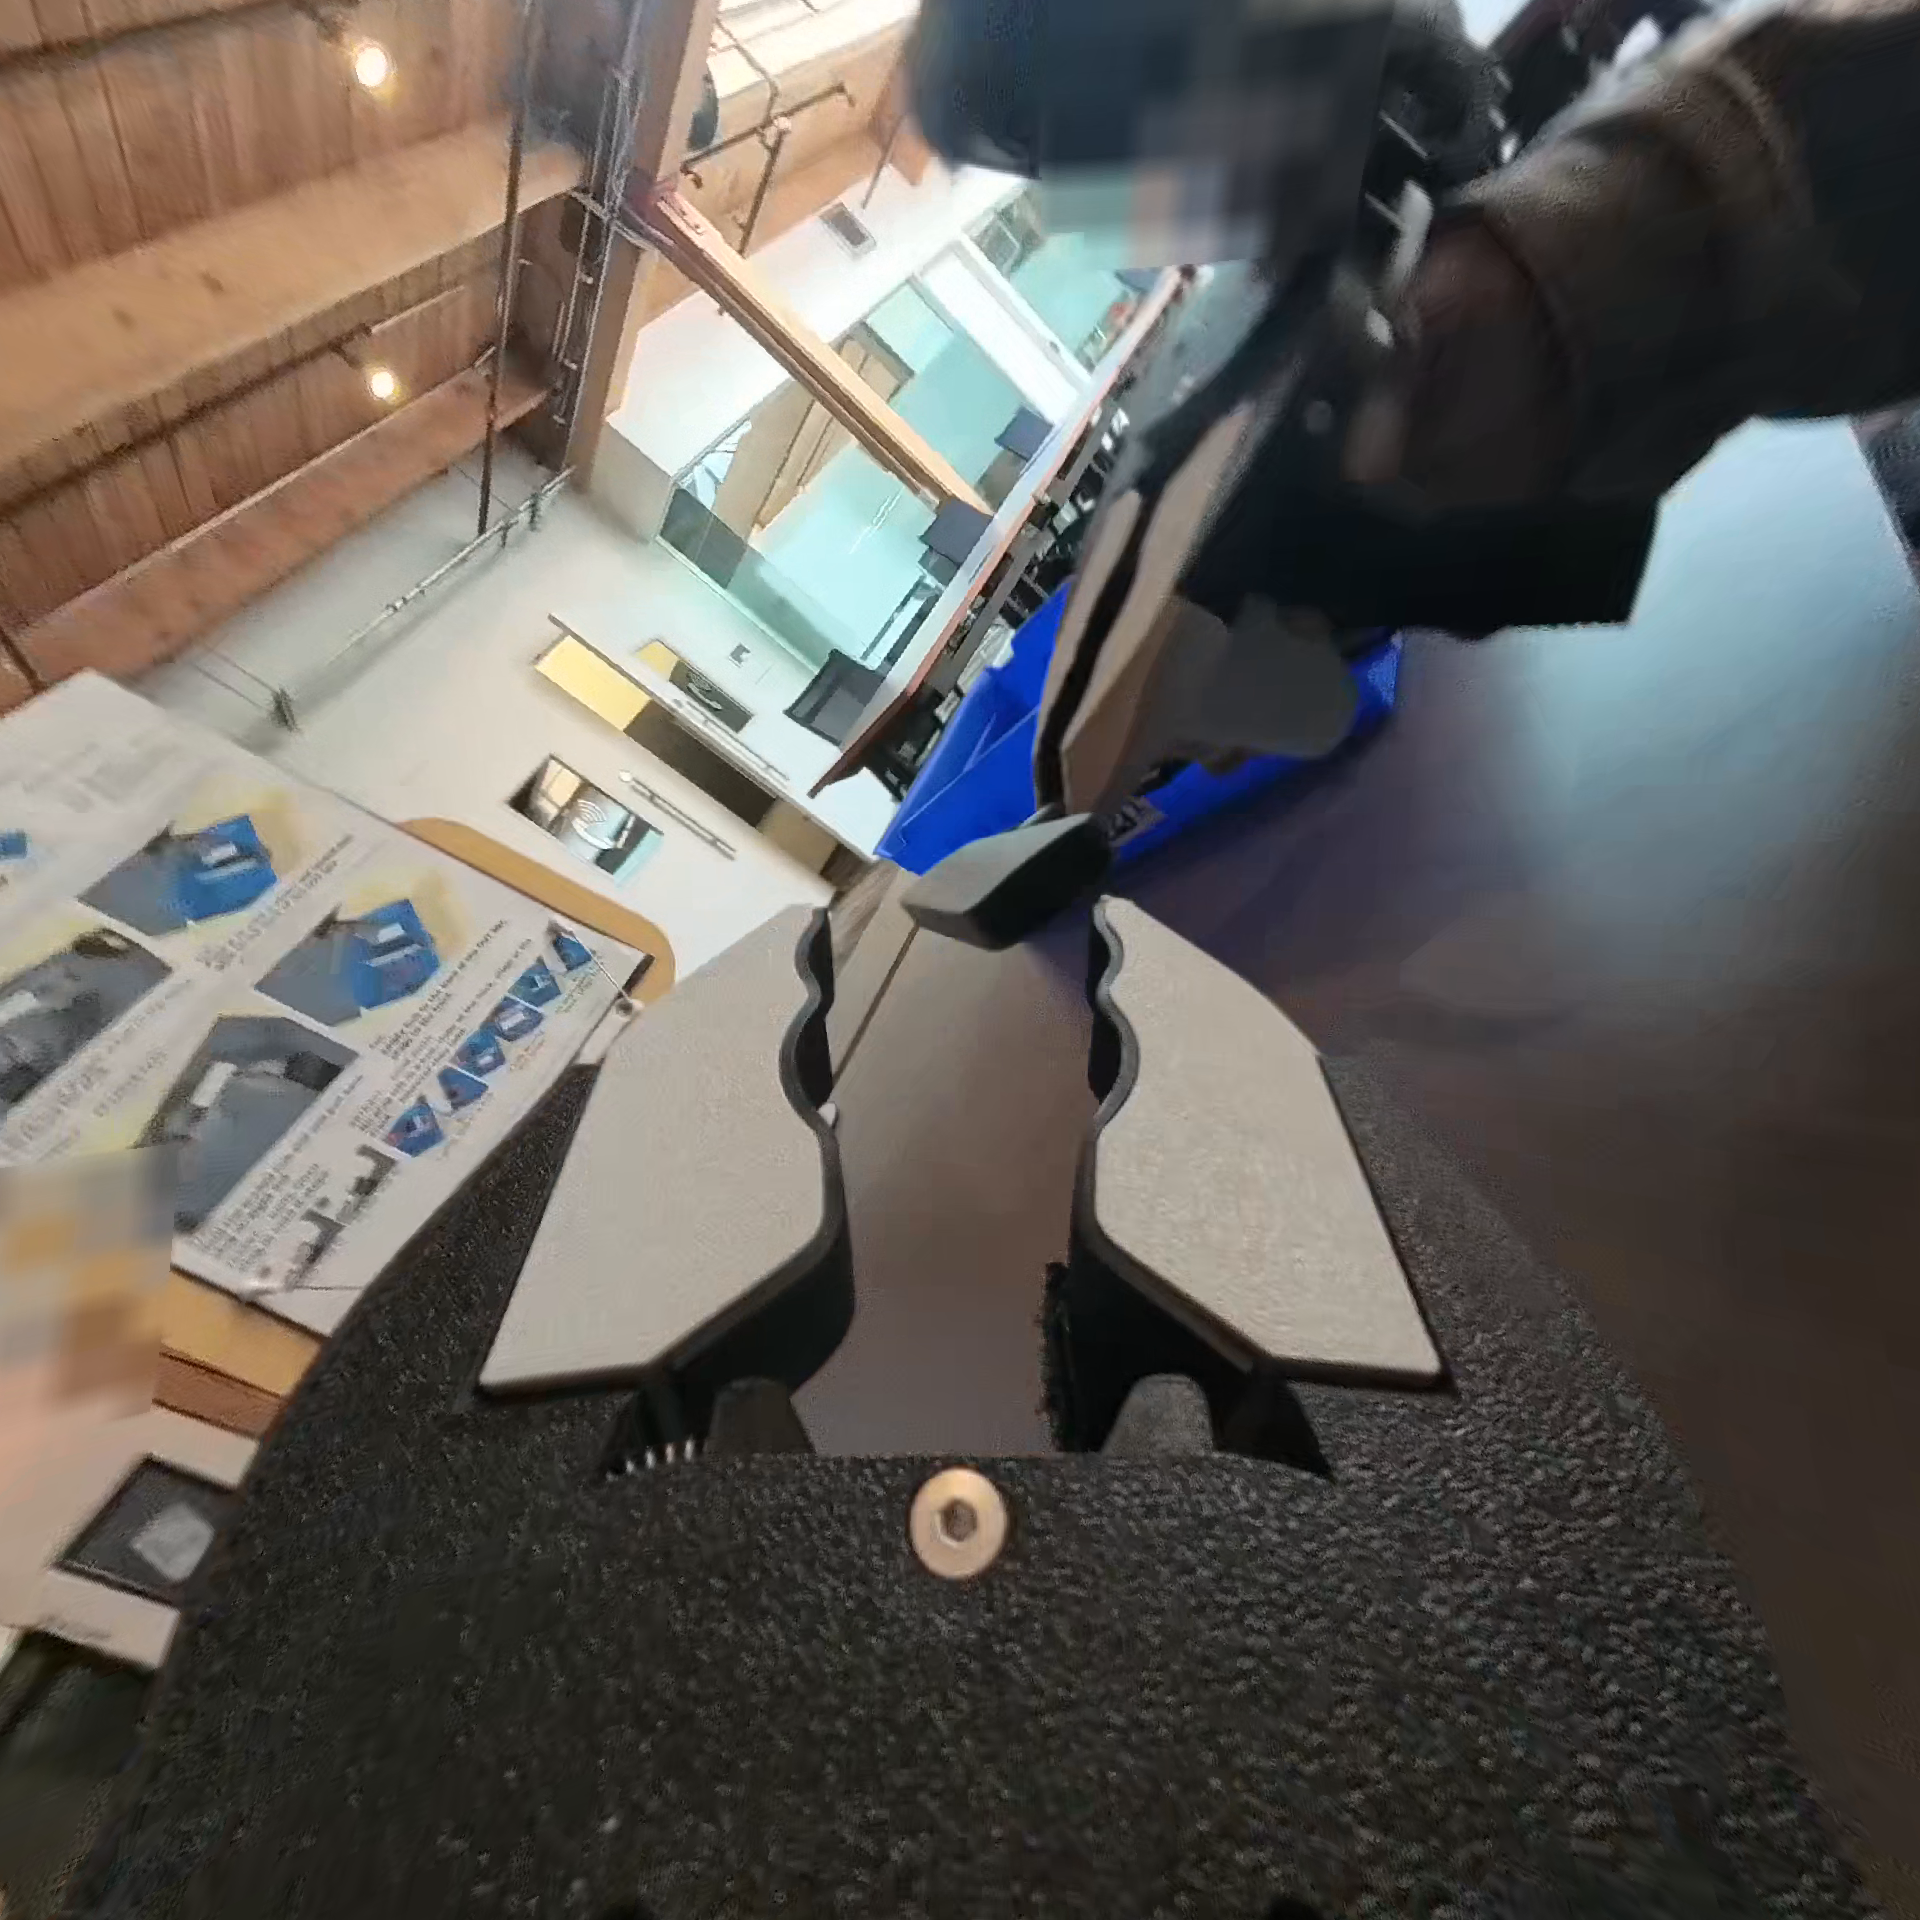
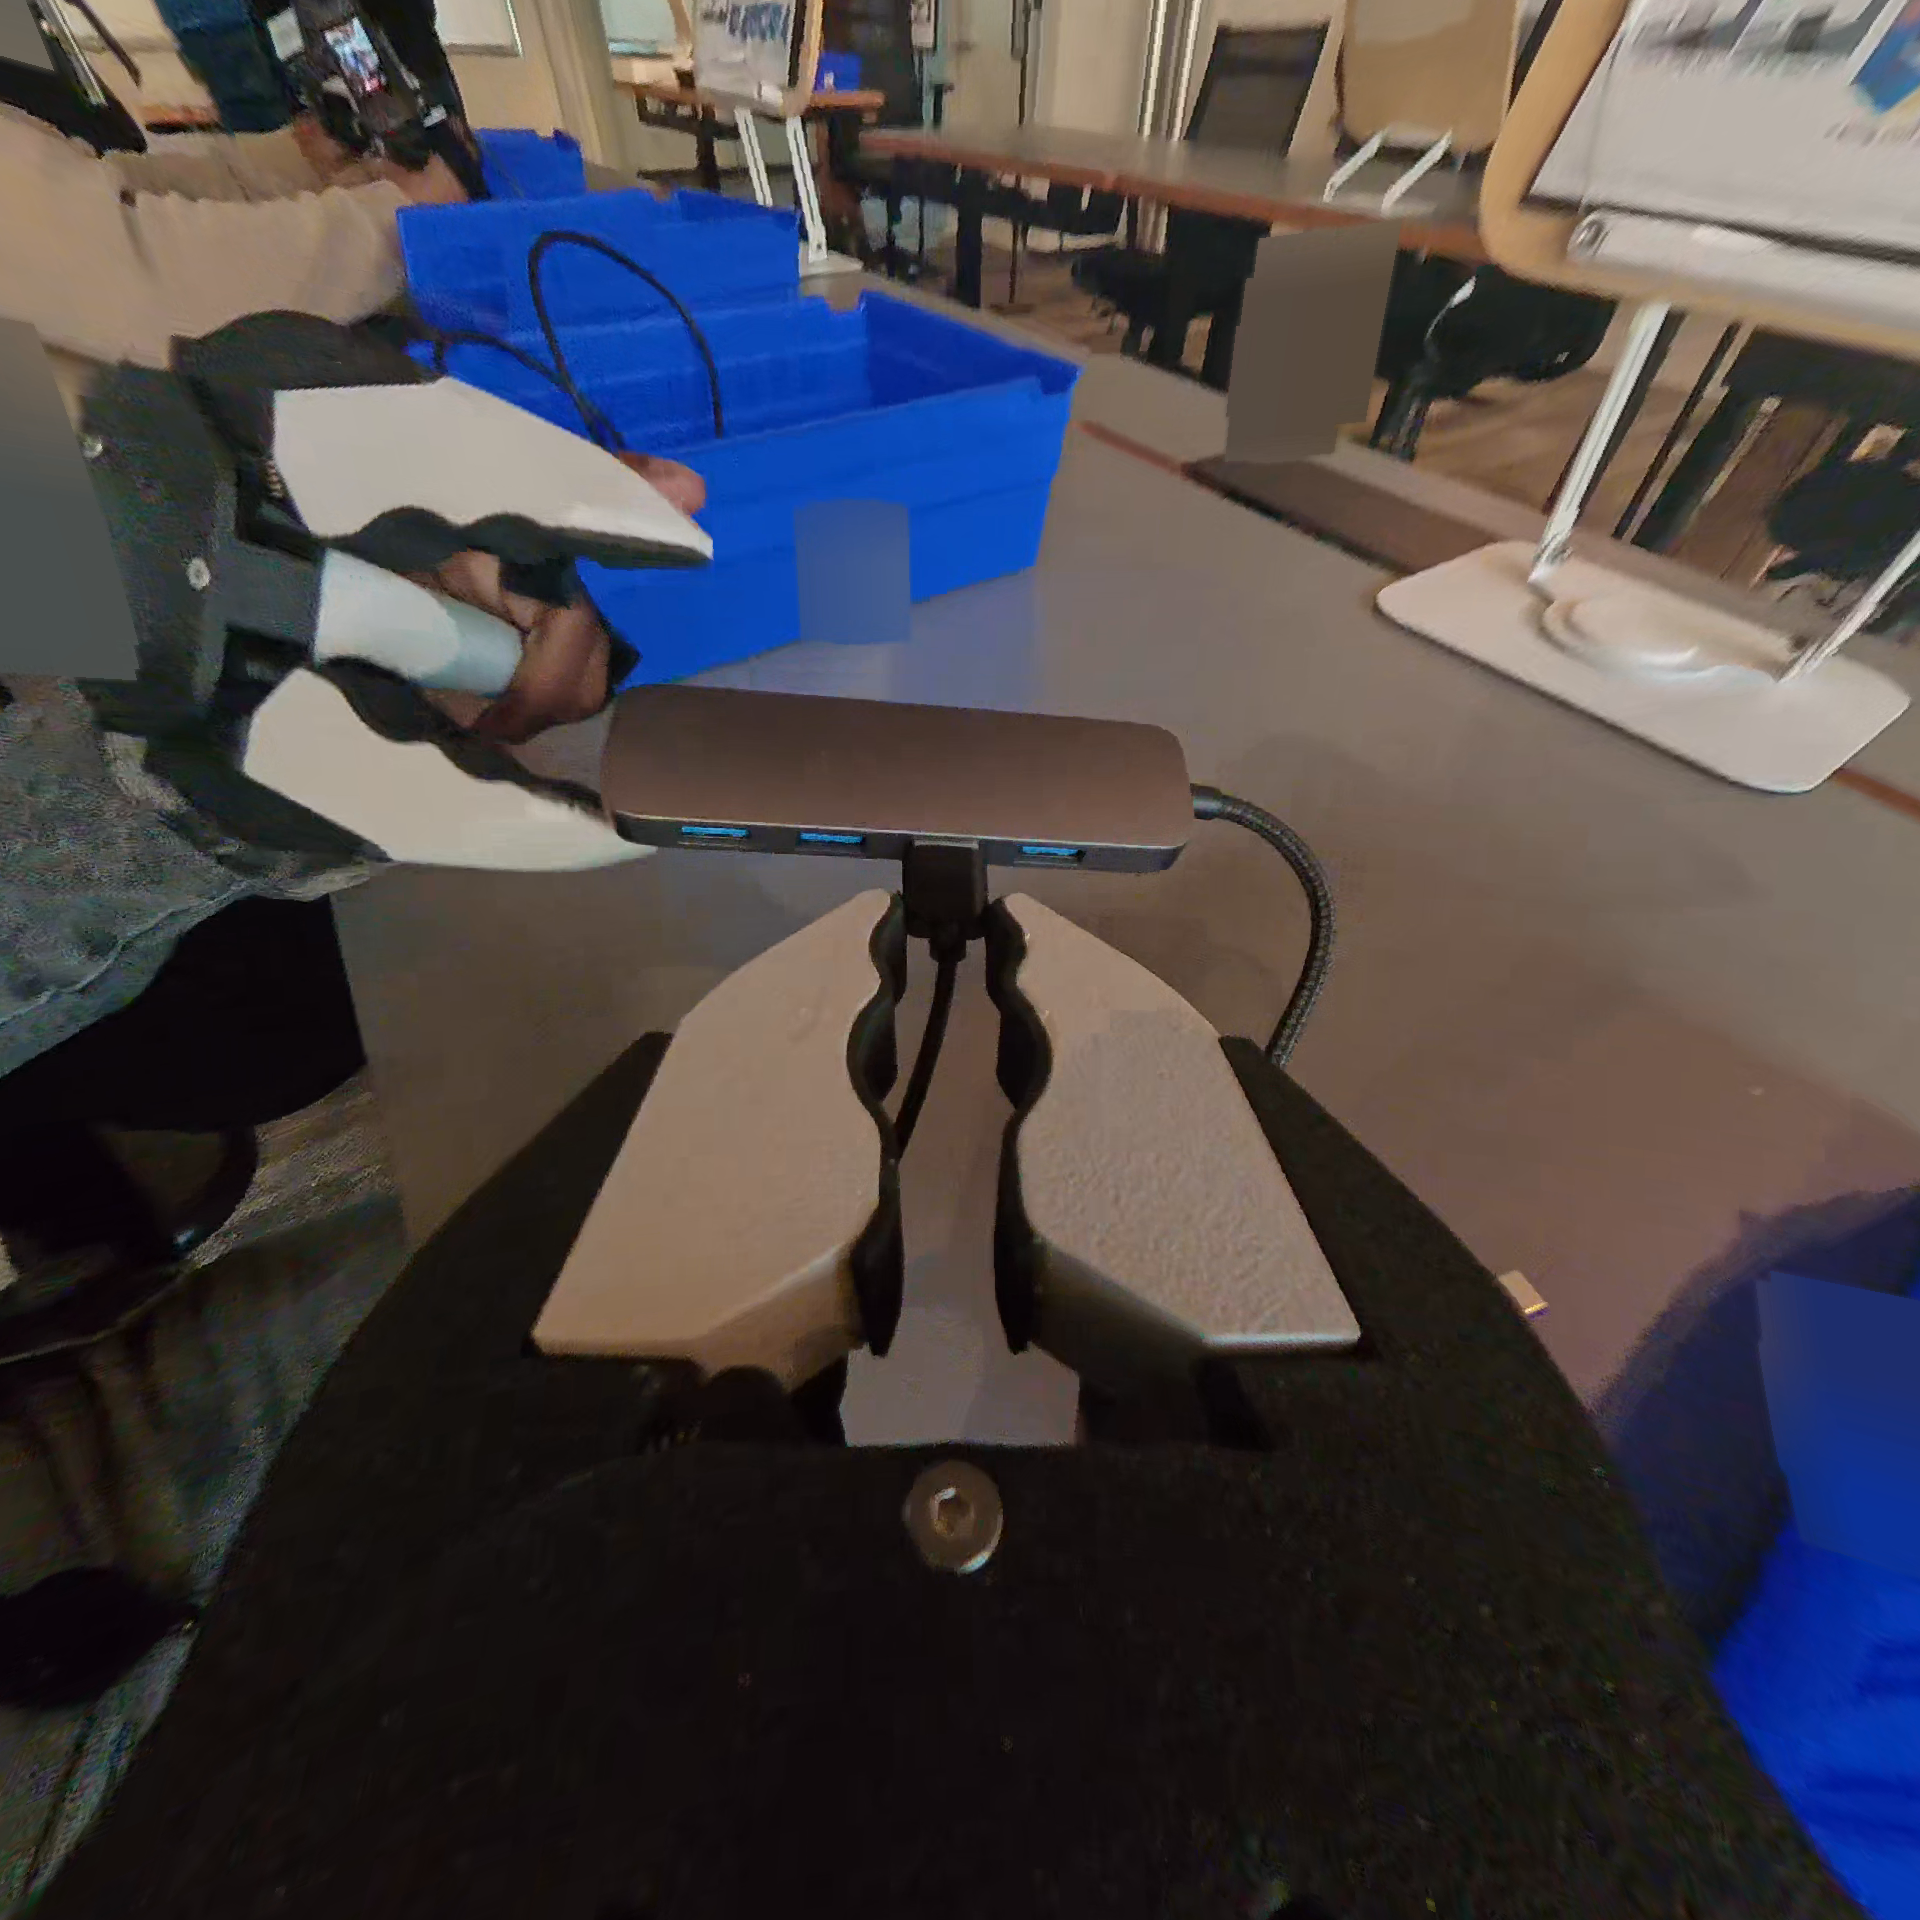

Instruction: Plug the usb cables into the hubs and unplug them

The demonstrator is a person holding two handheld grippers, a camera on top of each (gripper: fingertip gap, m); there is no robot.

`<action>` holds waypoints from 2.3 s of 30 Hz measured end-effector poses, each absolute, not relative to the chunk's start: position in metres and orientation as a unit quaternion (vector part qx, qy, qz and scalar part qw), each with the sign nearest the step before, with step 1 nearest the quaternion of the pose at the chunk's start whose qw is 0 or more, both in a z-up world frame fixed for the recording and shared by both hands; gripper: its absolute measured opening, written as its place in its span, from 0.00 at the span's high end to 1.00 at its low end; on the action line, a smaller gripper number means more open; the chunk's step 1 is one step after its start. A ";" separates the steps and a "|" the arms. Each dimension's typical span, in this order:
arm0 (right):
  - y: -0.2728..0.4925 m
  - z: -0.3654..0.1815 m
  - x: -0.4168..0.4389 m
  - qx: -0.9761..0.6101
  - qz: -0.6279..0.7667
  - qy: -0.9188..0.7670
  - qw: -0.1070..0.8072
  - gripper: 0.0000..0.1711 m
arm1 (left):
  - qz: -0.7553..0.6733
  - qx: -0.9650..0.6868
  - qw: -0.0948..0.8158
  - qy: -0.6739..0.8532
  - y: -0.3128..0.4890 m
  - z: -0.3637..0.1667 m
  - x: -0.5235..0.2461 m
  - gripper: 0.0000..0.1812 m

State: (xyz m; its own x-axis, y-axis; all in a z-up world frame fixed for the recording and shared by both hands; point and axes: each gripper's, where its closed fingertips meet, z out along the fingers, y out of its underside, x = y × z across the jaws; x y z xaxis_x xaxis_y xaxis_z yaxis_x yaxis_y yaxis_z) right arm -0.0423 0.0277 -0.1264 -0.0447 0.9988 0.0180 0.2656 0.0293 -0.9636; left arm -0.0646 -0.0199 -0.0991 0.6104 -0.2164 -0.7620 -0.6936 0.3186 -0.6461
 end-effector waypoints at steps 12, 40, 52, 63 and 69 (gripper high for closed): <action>0.013 -0.160 -0.048 -0.578 0.401 -0.615 0.357 0.92 | 0.422 -0.495 0.555 0.518 0.001 -0.147 -0.058 0.83; 0.030 0.058 0.072 -0.300 0.508 -0.333 0.736 0.82 | 0.200 -0.602 0.735 0.240 -0.005 -0.113 -0.134 0.93; 0.146 -0.028 0.097 -0.557 0.197 -0.465 0.659 0.80 | 0.136 -0.593 0.772 0.187 -0.015 -0.104 -0.154 0.93; 0.177 -0.103 0.146 -0.649 0.105 -0.553 0.511 0.86 | 0.110 -0.595 0.765 0.218 -0.014 -0.110 -0.141 0.93; 0.171 -0.139 0.148 -0.659 0.125 -0.600 0.437 0.89 | 0.108 -0.599 0.760 0.228 -0.012 -0.113 -0.137 0.93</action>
State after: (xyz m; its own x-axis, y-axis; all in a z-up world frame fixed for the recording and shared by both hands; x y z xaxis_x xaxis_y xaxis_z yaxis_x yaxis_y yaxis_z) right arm 0.1479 0.1715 -0.1392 0.2488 0.8994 0.3594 0.6811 0.1013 -0.7251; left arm -0.1366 -0.0123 -0.1131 0.8727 -0.1095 -0.4757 -0.4368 0.2597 -0.8612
